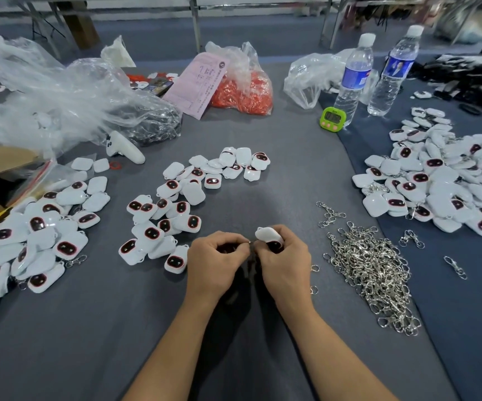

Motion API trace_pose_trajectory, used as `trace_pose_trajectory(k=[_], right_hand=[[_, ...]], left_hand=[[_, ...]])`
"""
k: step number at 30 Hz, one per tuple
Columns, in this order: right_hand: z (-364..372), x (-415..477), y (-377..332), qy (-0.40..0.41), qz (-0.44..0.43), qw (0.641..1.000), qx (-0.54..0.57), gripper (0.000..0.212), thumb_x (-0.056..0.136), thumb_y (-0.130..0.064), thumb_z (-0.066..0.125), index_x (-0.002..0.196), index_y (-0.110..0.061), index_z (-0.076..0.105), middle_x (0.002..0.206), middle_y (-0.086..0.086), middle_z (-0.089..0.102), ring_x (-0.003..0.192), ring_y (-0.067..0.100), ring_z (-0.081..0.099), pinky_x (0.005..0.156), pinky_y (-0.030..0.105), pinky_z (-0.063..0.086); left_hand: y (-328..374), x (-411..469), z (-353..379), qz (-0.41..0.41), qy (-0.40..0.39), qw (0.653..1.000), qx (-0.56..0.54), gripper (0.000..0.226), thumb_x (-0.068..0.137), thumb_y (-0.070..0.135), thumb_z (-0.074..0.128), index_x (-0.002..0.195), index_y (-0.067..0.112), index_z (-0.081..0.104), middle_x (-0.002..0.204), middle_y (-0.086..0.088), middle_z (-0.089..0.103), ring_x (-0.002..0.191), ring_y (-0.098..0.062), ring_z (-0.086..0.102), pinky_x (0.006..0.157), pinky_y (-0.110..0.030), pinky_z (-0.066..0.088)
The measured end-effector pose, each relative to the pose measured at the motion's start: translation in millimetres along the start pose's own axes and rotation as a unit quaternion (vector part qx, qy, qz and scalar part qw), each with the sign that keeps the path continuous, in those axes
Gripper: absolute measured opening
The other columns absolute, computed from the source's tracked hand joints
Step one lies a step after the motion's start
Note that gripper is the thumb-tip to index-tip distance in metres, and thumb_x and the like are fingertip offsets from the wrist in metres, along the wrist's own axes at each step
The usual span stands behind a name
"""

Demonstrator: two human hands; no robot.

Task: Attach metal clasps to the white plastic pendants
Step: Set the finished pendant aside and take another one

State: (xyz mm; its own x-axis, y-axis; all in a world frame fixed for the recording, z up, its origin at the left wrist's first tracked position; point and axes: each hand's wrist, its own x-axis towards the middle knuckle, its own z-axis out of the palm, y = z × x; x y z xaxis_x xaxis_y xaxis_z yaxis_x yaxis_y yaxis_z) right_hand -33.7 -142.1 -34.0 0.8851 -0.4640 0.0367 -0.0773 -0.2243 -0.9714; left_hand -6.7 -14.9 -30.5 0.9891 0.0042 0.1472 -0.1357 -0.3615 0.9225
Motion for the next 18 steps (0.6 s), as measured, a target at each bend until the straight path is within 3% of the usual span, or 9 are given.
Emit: trace_pose_trajectory(k=[6, 10, 15, 18], right_hand=[[3.4, 20.5, 2.7, -0.039, -0.076, 0.996, -0.035, 0.02, 0.083, -0.019, 0.072, 0.082, -0.039, 0.068, 0.068, -0.017, 0.066, 0.061, 0.003, 0.059, 0.053, 0.009, 0.04], [5.5, 42.7, 3.6, -0.089, -0.086, 0.992, -0.03, 0.019, 0.08, -0.018, 0.07, 0.084, -0.037, 0.071, 0.066, -0.013, 0.066, 0.056, 0.002, 0.056, 0.051, 0.012, 0.041], [4.9, 55.1, 3.7, -0.156, -0.126, 0.979, -0.025, 0.017, 0.072, -0.025, 0.07, 0.064, -0.039, 0.063, 0.052, -0.017, 0.055, 0.047, 0.002, 0.047, 0.046, 0.013, 0.035], [3.5, 59.6, 3.8, -0.178, -0.124, 0.975, -0.043, 0.008, 0.068, -0.033, 0.072, 0.063, -0.038, 0.067, 0.053, -0.019, 0.06, 0.047, -0.001, 0.052, 0.046, 0.01, 0.037]], left_hand=[[-1.9, 19.2, 5.6, -0.022, 0.009, 1.0, 0.006, 0.014, 0.08, 0.025, 0.079, 0.078, 0.039, 0.078, 0.081, 0.024, 0.074, 0.082, 0.004, 0.069, 0.07, -0.005, 0.047], [-2.2, 32.9, 4.6, -0.006, -0.011, 1.0, -0.005, 0.017, 0.081, 0.021, 0.08, 0.08, 0.038, 0.079, 0.08, 0.02, 0.075, 0.08, 0.002, 0.07, 0.07, -0.011, 0.049], [-7.8, 39.2, -4.1, 0.011, -0.027, 1.0, 0.001, 0.027, 0.081, 0.015, 0.079, 0.082, 0.042, 0.079, 0.08, 0.018, 0.076, 0.079, 0.001, 0.071, 0.068, -0.015, 0.052], [-8.8, 40.4, -4.3, 0.006, -0.021, 1.0, -0.007, 0.032, 0.081, 0.011, 0.079, 0.081, 0.044, 0.079, 0.078, 0.015, 0.077, 0.074, -0.001, 0.072, 0.065, -0.014, 0.055]])
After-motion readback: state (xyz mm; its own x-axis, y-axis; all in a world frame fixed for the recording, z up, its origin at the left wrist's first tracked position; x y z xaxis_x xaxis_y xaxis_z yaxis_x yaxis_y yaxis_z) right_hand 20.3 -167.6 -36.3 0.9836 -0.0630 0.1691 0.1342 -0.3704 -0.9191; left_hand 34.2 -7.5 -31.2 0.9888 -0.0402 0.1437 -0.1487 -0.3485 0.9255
